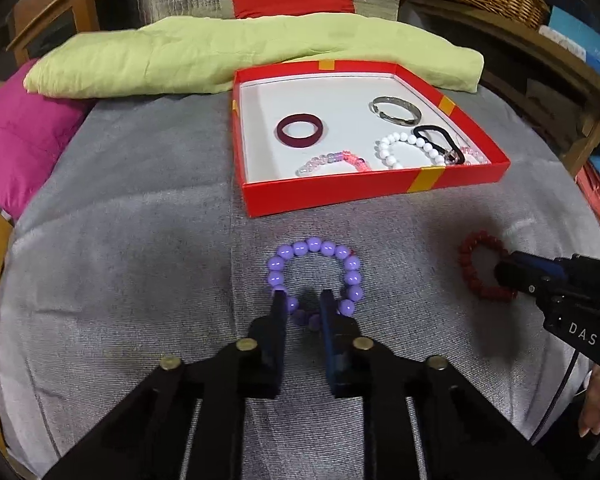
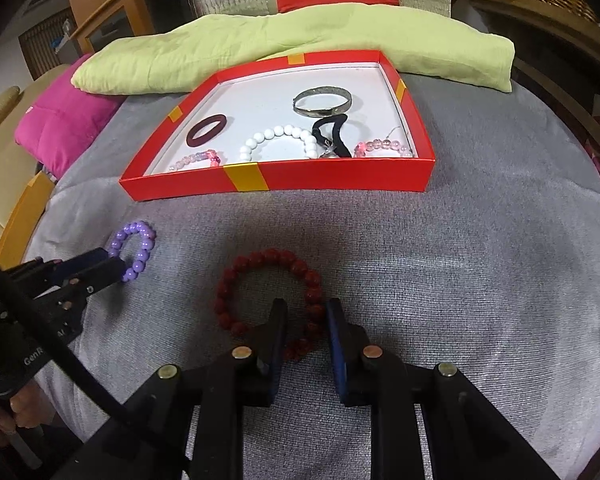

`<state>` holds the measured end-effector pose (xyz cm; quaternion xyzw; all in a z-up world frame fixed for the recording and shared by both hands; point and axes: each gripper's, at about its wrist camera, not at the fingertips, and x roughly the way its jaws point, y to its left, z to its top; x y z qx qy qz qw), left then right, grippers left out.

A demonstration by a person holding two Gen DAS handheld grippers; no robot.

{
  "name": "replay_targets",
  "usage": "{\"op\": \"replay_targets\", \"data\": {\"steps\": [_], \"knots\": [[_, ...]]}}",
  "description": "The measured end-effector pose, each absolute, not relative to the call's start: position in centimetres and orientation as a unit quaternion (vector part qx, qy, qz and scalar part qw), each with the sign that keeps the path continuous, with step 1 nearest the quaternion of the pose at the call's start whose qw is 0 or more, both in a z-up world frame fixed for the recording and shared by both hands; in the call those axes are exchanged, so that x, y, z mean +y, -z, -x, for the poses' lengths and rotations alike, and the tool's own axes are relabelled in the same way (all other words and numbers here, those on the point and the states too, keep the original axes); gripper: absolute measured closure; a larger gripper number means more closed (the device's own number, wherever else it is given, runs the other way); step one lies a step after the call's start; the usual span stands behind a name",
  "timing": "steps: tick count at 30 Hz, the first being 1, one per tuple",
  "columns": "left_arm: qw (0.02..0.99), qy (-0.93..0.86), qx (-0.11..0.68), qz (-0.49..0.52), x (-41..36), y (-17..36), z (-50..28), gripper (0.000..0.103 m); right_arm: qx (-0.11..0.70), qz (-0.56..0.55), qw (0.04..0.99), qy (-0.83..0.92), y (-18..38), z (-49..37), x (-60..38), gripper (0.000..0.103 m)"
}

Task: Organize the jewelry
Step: 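Lower left tool onto purple bead bracelet while right tool lowers onto red bead bracelet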

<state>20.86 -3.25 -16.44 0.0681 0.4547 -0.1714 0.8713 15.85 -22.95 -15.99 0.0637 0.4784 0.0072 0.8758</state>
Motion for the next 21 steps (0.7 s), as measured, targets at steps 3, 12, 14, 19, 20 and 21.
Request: {"op": "replay_targets", "data": {"steps": [3, 12, 14, 19, 20, 21], "knots": [[0.869, 0.174, 0.461, -0.048, -2.2, 16.4, -21.2, 0.094, 0.479, -0.064, 0.875, -0.009, 16.0, -15.8, -23.0, 0.080], [0.868, 0.156, 0.469, -0.050, -1.9, 16.6, -21.7, 0.079, 0.479, -0.060, 0.876, -0.012, 16.0, -15.8, -22.9, 0.080], [0.867, 0.153, 0.472, -0.049, -1.9, 16.8, -22.0, 0.067, 0.477, -0.057, 0.877, -0.013, 16.0, -15.7, -22.8, 0.080], [0.870, 0.157, 0.463, -0.061, -2.7, 17.2, -22.2, 0.065, 0.473, -0.055, 0.879, -0.011, 16.0, -15.6, -22.9, 0.087], [0.870, 0.157, 0.463, -0.060, -2.7, 17.2, -22.2, 0.065, 0.473, -0.058, 0.879, -0.011, 15.9, -15.6, -23.0, 0.087], [0.871, 0.157, 0.461, -0.060, -2.8, 17.3, -22.2, 0.065, 0.473, -0.059, 0.879, -0.011, 15.9, -15.6, -23.0, 0.087]]}}
